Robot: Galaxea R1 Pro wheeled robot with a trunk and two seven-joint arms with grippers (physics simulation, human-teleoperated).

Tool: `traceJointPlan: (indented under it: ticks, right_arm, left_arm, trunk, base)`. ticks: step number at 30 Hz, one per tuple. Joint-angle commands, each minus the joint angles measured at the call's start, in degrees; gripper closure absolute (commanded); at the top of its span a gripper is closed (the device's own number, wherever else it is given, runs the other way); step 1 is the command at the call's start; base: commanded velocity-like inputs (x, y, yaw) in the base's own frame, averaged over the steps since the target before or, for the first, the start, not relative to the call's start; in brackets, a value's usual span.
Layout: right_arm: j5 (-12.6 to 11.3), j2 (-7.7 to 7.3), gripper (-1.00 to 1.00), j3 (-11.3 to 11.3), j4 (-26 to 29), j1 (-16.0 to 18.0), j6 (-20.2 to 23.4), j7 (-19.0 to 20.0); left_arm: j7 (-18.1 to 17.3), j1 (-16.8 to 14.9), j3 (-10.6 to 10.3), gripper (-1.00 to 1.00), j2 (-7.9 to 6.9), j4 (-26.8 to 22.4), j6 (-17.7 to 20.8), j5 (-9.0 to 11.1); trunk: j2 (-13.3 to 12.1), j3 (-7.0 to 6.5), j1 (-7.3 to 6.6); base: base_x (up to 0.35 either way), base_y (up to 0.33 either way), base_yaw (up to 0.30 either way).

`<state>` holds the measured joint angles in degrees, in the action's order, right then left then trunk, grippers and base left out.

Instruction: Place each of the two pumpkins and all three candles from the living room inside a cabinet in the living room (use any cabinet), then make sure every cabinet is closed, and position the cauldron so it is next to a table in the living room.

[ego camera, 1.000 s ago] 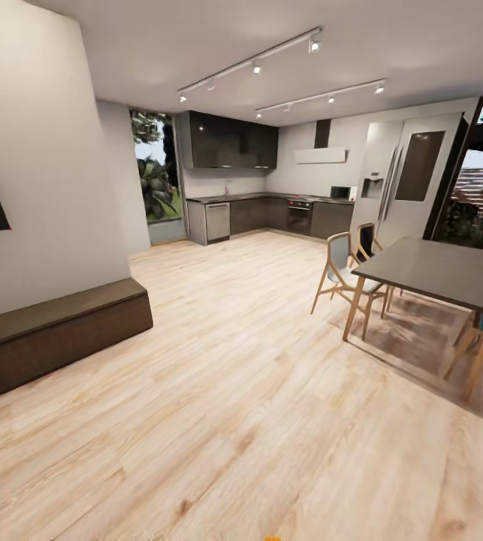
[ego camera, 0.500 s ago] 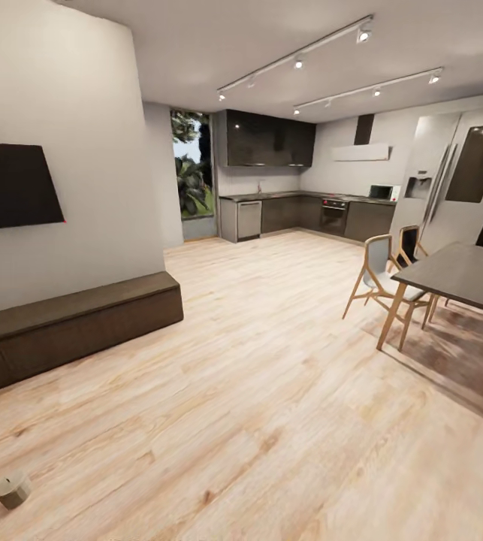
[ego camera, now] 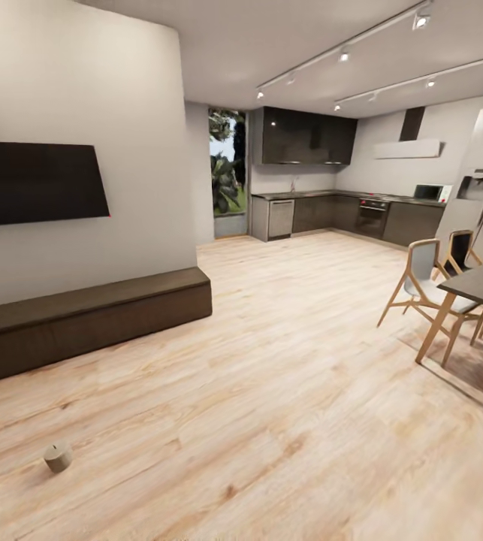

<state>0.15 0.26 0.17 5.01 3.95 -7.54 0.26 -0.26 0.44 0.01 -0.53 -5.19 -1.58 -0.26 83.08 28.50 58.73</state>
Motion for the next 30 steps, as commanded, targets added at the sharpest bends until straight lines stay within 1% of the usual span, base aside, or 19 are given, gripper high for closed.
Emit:
traceJointPlan:
  ticks: [1,7,15,18,30]
  right_arm:
    - [0.0,0.00,-1.00,0.0,0.0,0.0,0.0,0.0]
    - [0.0,-0.10,-1.00,0.1,0.0,0.0,0.0,0.0]
    - [0.1,-0.17,-1.00,0.2,-0.1,0.0,0.1,-0.1]
    - [0.1,-0.15,-1.00,0.2,0.0,0.0,0.1,0.1]
    - [0.1,0.00,-1.00,0.2,0.0,0.0,0.1,0.2]
  left_arm:
    - [0.0,0.0,0.0,-1.00,0.00,0.0,0.0,0.0]
    - [0.0,0.0,0.0,-1.00,0.00,0.0,0.0,0.0]
    - [0.0,0.0,0.0,-1.00,-0.08,0.1,0.0,-0.3]
    - [0.0,0.0,0.0,-1.00,-0.09,0.0,0.0,-0.2]
    - [0.0,0.0,0.2,-1.00,-0.09,0.0,0.0,0.0]
  trunk:
    - [0.0,0.03,0.00]
    - [0.0,0.22,0.00]
    - [0.0,0.60,0.00]
    - [0.0,0.66,0.00]
    - [0.0,0.66,0.00]
  base:
    - [0.000,0.000,0.284]
    - [0.076,0.000,0.283]
    - [0.307,0.000,0.272]
    - [0.275,0.000,0.158]
    - [0.013,0.000,0.273]
